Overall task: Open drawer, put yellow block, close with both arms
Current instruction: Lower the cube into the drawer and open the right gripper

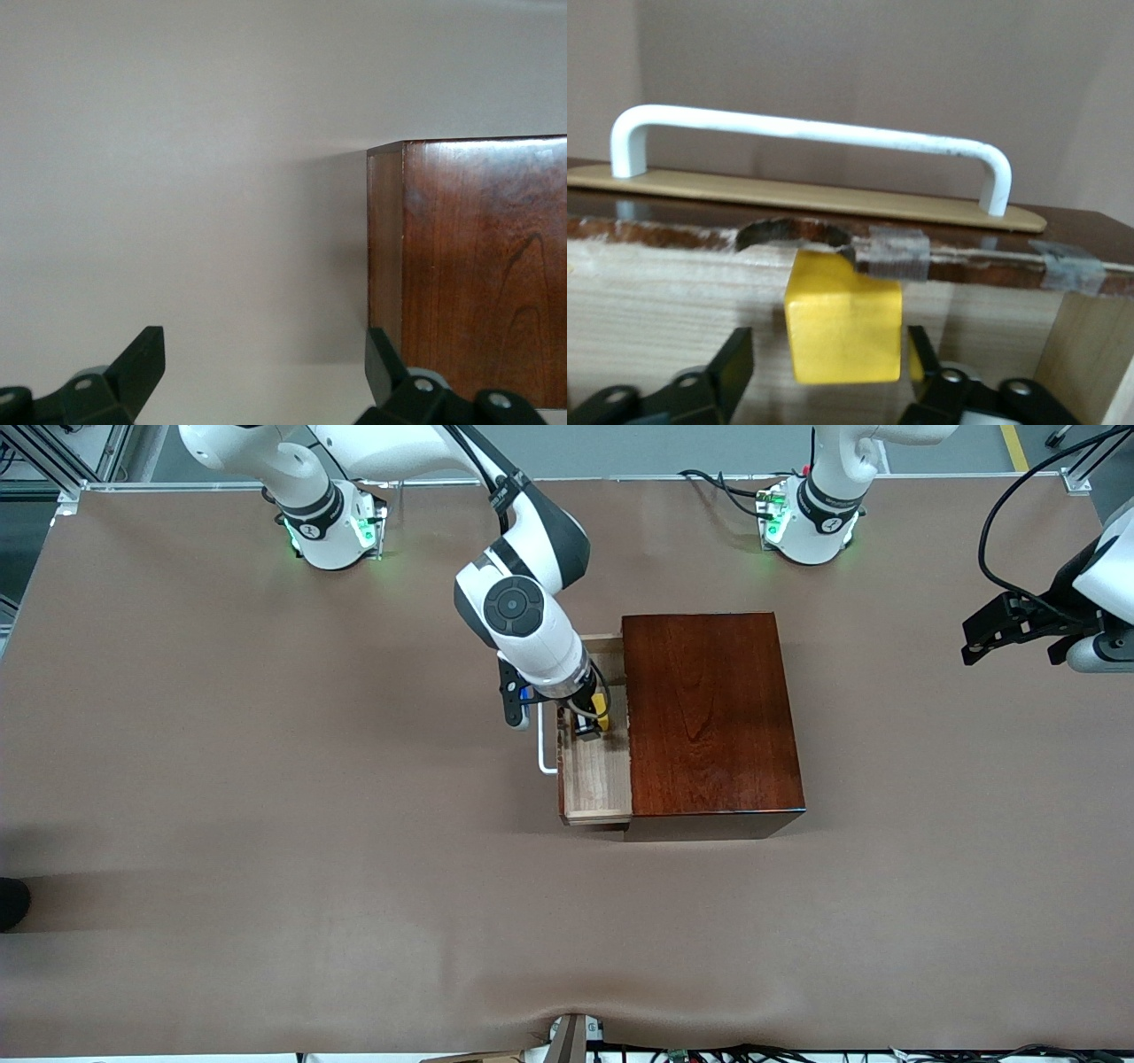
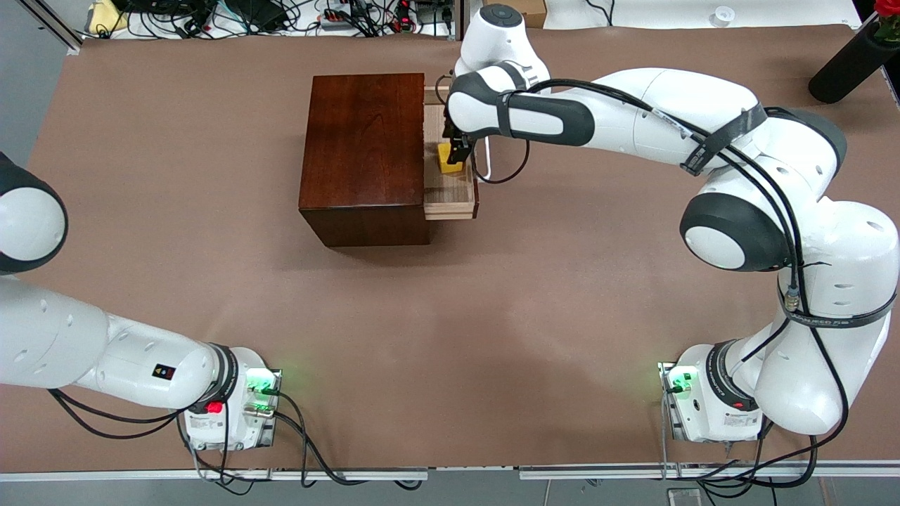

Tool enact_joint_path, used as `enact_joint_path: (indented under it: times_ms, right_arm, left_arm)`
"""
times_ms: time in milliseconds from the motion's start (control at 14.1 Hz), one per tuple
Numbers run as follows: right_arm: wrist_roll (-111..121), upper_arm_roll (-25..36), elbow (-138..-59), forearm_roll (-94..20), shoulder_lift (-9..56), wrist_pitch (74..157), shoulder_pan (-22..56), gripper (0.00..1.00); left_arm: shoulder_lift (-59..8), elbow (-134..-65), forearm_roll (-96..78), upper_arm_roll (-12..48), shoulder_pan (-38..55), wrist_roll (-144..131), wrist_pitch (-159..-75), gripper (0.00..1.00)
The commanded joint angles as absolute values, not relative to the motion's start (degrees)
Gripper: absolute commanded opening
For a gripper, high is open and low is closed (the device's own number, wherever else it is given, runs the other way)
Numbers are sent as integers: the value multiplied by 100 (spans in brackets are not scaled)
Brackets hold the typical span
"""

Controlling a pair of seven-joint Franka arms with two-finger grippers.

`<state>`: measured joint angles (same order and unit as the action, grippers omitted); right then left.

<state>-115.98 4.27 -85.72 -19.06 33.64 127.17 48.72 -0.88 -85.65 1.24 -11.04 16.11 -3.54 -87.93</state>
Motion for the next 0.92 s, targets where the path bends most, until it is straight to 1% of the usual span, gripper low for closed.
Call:
enact_joint_path:
  times_ms: [0,142,284,639,781,852]
  right_arm:
    - [-11689,510,-8193,-1811,3401,12229,4887,100]
    - [-11681,519,-7745,-1819,3419,11456,4712,100]
    - [-11663,510,-7419,-1837,3375,11006,4571,100]
    - [-11663,536,-6821,-1828,3349,10469,4211,100]
    - [-11654,545,-6741,-1819,3296,10197,4000,100]
    - [-11646,545,-6741,-1819,3165,10143,3860,100]
  left_arm:
    - [-114,-8517,149,-1072,1556,-229,-8754,100]
    - [-114,-8517,149,-1072,1556,-229,-8754,100]
    - [-114,-8517,149,-1072,1564,-229,-8754,100]
    - [-176,-8508,149,-1072,1564,-229,-8771,100]
    - [-185,-8508,149,-1072,1582,-229,-8763,100]
    - [-185,-8508,149,-1072,1573,-229,-8771,100]
